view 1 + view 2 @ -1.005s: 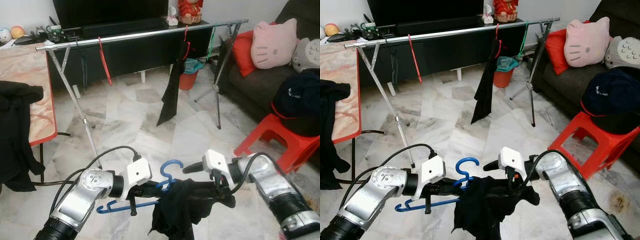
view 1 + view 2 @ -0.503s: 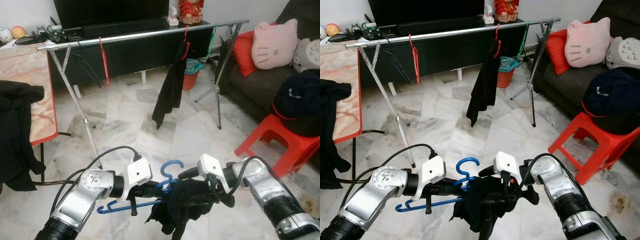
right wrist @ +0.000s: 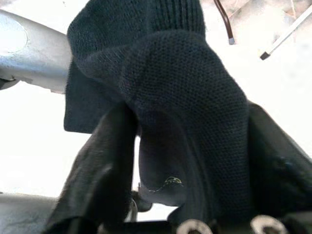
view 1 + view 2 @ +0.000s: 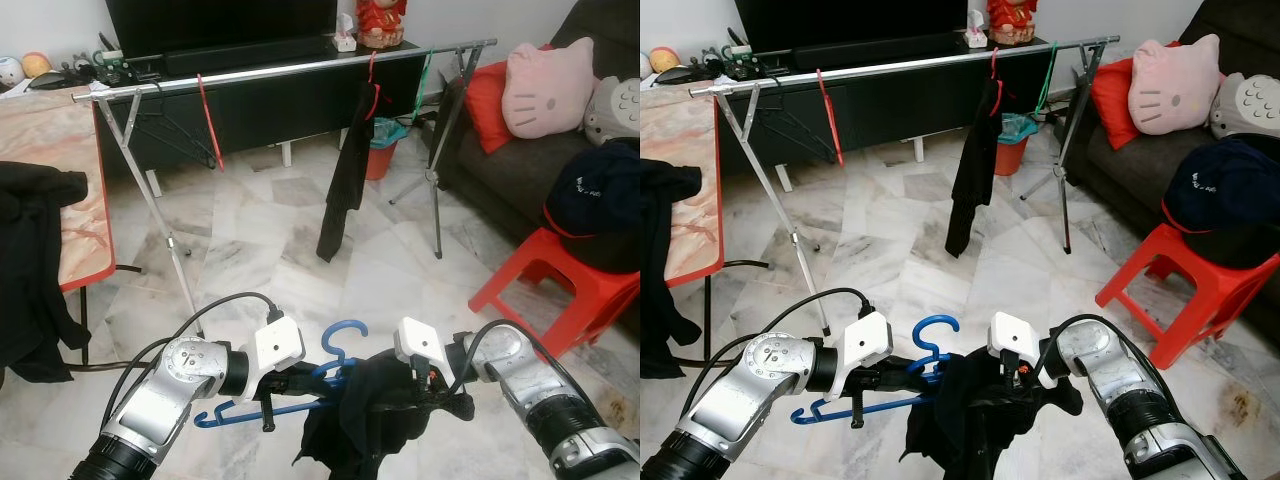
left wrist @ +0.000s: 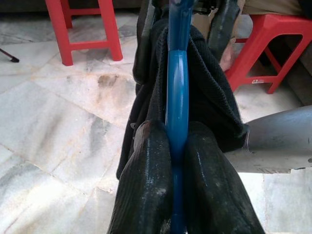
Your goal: Hang hanger
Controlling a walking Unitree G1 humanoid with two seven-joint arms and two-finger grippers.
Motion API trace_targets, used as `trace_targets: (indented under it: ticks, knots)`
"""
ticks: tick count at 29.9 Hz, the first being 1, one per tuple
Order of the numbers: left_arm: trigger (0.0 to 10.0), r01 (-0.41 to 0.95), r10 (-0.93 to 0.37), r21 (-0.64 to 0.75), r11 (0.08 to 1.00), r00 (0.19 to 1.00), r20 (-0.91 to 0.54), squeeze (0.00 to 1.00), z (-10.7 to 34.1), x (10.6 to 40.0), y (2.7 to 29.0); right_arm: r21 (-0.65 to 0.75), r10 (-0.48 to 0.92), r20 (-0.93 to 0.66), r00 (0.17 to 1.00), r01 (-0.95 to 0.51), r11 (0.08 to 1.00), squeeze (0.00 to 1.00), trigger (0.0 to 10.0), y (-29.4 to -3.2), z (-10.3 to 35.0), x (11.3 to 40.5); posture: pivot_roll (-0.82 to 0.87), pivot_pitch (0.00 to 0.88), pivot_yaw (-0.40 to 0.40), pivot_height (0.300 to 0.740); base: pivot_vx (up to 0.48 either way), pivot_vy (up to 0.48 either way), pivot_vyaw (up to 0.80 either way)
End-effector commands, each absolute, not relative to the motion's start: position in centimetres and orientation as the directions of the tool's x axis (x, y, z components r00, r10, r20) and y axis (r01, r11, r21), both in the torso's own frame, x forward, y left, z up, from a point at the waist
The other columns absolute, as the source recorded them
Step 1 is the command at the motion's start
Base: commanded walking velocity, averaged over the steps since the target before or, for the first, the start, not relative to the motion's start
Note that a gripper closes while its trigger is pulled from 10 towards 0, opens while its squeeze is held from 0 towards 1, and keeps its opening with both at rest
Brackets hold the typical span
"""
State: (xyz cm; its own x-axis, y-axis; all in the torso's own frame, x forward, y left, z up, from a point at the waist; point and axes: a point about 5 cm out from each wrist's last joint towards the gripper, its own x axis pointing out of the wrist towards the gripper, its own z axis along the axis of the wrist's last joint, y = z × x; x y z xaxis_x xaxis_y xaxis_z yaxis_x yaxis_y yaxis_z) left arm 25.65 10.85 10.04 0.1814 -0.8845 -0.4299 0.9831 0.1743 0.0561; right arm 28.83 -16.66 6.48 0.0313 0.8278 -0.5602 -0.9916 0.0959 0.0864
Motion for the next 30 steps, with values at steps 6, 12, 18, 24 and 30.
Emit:
trace_targets:
  ticks: [6,12,18,24,30]
  knots:
    - [10.0,0.983,-0.889,0.084,0.166,0.186,-0.418,0.00,10.66,25.95,10.54,0.064,0.799,-0.601,0.014,-0.996,0.066,0.00,0.0,-17.03,6.70,29.12,0.05,0.000,-0.046,0.740,0.000,0.000,0.00]
    - [10.0,0.982,-0.888,0.084,0.167,0.187,-0.419,0.00,10.64,25.98,10.54,0.068,0.801,-0.598,0.009,-0.996,0.062,0.00,0.0,-16.97,6.69,29.14,0.06,0.000,-0.048,0.740,0.000,0.000,0.00]
    - [10.0,0.982,-0.888,0.085,0.169,0.189,-0.419,0.00,10.64,26.01,10.59,0.071,0.803,-0.596,0.004,-0.996,0.057,0.00,0.0,-16.85,6.66,29.17,0.06,0.000,-0.048,0.740,0.000,0.000,0.00]
    - [10.0,0.981,-0.887,0.084,0.174,0.193,-0.419,0.00,10.56,26.06,10.59,0.070,0.803,-0.596,0.004,-0.996,0.057,0.00,0.0,-16.77,6.61,29.20,0.06,0.000,-0.048,0.740,0.000,0.000,0.00]
    - [10.0,0.980,-0.886,0.086,0.178,0.197,-0.420,0.00,10.52,26.14,10.60,0.073,0.802,-0.597,-0.016,-0.997,0.034,0.00,0.0,-16.37,6.30,28.97,0.06,0.000,-0.050,0.740,0.000,0.000,0.00]
